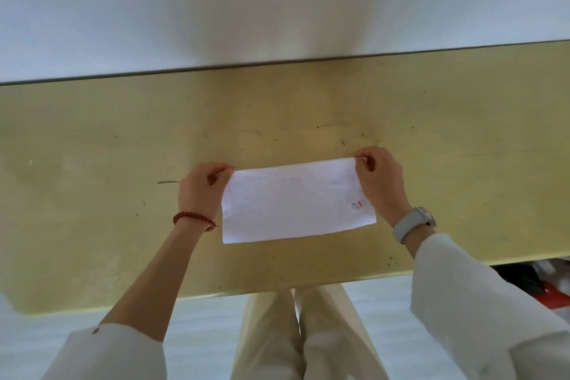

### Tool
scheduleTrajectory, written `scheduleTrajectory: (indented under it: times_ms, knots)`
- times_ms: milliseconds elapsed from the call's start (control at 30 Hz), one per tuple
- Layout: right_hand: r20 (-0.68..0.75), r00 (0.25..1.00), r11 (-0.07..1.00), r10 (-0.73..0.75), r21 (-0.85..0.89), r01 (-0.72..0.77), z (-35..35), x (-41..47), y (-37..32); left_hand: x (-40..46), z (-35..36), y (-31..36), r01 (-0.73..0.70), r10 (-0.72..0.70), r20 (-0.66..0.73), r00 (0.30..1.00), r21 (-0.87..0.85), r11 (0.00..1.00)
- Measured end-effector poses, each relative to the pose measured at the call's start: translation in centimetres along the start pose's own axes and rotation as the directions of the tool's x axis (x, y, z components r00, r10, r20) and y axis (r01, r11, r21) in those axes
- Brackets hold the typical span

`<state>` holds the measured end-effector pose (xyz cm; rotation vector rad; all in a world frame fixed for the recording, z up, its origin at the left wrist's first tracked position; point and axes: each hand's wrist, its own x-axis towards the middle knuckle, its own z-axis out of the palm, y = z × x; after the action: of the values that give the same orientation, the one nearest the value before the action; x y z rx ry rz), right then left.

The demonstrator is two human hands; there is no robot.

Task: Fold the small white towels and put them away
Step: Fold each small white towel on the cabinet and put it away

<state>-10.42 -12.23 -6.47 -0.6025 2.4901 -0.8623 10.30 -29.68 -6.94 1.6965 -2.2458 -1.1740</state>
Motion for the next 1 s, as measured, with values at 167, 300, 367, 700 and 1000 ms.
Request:
scheduleTrajectory:
  times_ms: [167,300,367,700,1000]
  knots:
    - [-0.046,0.998,0.999,-0.03,-0.041,0.028,0.9,0.6,0.6,0.3,0.7,-0.7,-0.014,0.017,-0.064,0.998,0.054,0.998]
    - [-0.094,0.995,0.999,-0.025,-0.036,0.021,1.5,0.5,0.8,0.0,1.2,-0.5,-0.022,0.03,-0.13,0.991,0.062,0.998]
    - [-0.137,0.989,0.999,-0.047,0.003,0.048,1.4,0.2,0.9,-0.4,1.3,-0.2,-0.008,0.022,-0.163,0.986,0.087,0.996]
    - [0.234,0.827,0.665,-0.512,-0.501,0.553,4.9,-4.6,1.9,-5.6,6.3,-0.8,-0.535,0.583,0.094,0.807,0.535,0.654]
    - [0.271,0.839,0.71,-0.472,-0.447,0.544,4.5,-4.0,2.9,-5.3,7.0,-2.3,-0.483,0.53,0.123,0.839,0.617,0.622]
